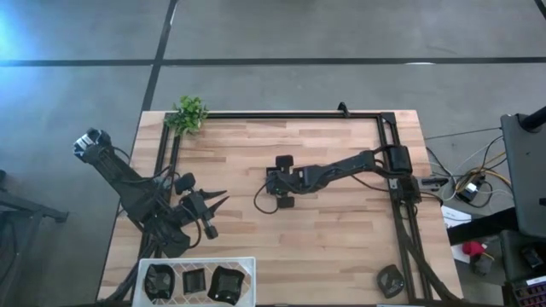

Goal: Pick & Place Mini shaped plates
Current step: Stack the black square plate on top of the other black square plates on the shelf

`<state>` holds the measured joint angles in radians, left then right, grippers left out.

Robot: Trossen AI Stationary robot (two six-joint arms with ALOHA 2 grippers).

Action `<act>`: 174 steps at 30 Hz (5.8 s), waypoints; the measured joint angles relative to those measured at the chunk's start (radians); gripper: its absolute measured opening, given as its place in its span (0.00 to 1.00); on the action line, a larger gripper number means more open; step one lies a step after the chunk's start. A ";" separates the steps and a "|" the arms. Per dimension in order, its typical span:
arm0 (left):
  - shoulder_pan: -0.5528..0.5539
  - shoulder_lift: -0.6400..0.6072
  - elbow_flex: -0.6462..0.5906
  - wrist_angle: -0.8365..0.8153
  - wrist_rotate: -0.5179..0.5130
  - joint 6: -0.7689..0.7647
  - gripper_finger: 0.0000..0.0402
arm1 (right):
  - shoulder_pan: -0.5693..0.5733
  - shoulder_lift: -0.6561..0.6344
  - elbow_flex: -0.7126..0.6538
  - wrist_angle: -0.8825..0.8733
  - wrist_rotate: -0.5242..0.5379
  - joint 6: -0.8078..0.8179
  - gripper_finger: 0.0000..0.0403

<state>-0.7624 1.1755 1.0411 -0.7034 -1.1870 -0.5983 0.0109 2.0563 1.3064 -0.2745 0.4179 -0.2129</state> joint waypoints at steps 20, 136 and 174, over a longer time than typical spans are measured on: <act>0.002 0.000 0.000 0.000 0.001 -0.009 0.16 | 0.043 -0.057 -0.001 -0.007 -0.003 0.022 0.29; 0.723 0.658 -0.190 0.867 0.576 -0.580 0.16 | 0.286 -0.857 0.106 -0.382 -0.006 -0.004 0.17; 0.720 0.617 -0.192 0.875 0.588 -0.378 0.00 | 0.286 -0.857 0.120 -0.372 -0.006 -0.005 0.17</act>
<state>-0.0422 1.7923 0.8496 0.1720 -0.5988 -0.9758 0.2966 1.1995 1.4265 -0.6467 0.4122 -0.2180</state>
